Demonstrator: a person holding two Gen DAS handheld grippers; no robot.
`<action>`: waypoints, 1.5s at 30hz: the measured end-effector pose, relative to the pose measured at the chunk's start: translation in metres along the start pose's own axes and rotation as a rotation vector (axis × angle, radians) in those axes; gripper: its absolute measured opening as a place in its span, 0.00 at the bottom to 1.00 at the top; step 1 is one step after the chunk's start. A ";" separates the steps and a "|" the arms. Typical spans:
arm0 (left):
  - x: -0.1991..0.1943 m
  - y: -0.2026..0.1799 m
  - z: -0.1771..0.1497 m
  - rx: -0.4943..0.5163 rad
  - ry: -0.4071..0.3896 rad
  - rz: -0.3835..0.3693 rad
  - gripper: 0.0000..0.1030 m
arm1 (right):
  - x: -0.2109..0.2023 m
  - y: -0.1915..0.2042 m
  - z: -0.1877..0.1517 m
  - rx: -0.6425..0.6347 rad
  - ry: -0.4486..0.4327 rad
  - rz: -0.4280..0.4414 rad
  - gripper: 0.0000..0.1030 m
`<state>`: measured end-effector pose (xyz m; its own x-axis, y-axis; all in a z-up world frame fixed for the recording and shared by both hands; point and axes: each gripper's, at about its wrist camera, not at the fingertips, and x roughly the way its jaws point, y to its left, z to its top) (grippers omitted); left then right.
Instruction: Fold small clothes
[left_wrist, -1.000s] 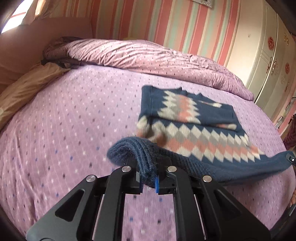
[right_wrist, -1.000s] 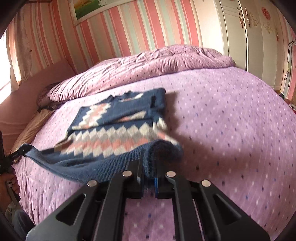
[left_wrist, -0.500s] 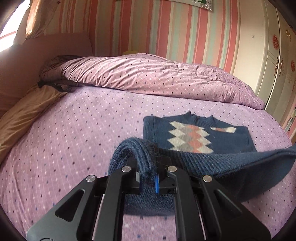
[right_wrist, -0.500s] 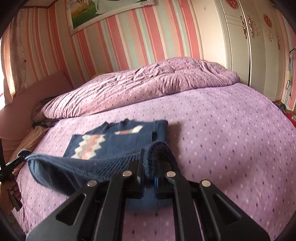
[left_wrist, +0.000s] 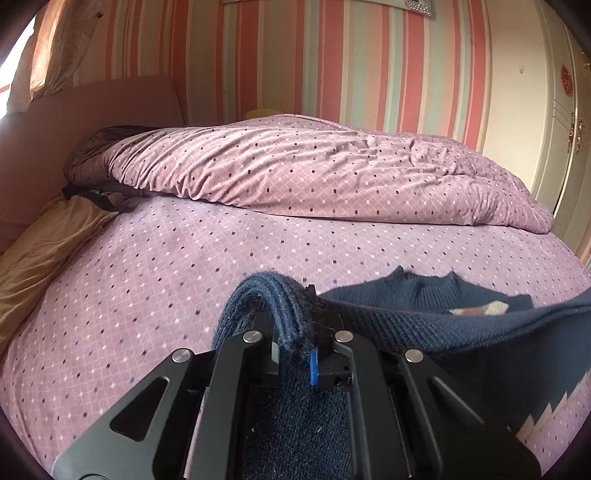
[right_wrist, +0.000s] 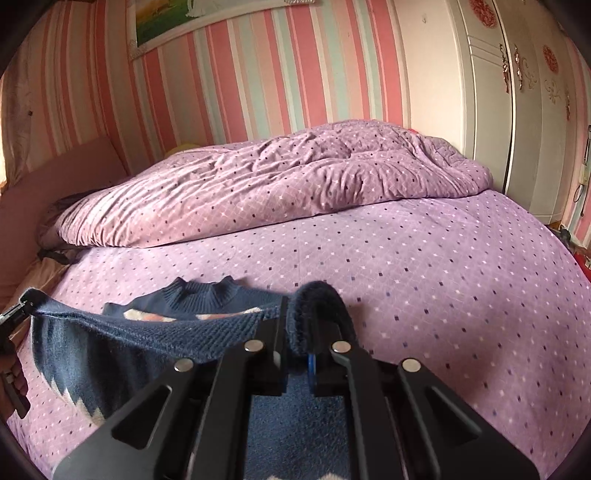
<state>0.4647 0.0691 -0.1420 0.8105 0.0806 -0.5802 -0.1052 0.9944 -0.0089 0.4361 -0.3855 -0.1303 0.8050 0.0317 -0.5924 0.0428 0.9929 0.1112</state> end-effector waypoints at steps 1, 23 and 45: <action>0.008 -0.003 0.004 0.000 0.001 0.004 0.07 | 0.009 0.000 0.003 -0.003 0.004 -0.008 0.06; 0.192 -0.036 0.005 0.052 0.187 0.135 0.07 | 0.218 0.003 0.006 -0.041 0.202 -0.120 0.06; 0.171 -0.030 0.048 0.046 0.137 0.188 0.96 | 0.208 0.011 0.041 0.042 0.236 0.000 0.96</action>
<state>0.6342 0.0564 -0.2017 0.6933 0.2576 -0.6730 -0.2179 0.9652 0.1449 0.6281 -0.3726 -0.2191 0.6450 0.0626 -0.7616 0.0714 0.9874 0.1415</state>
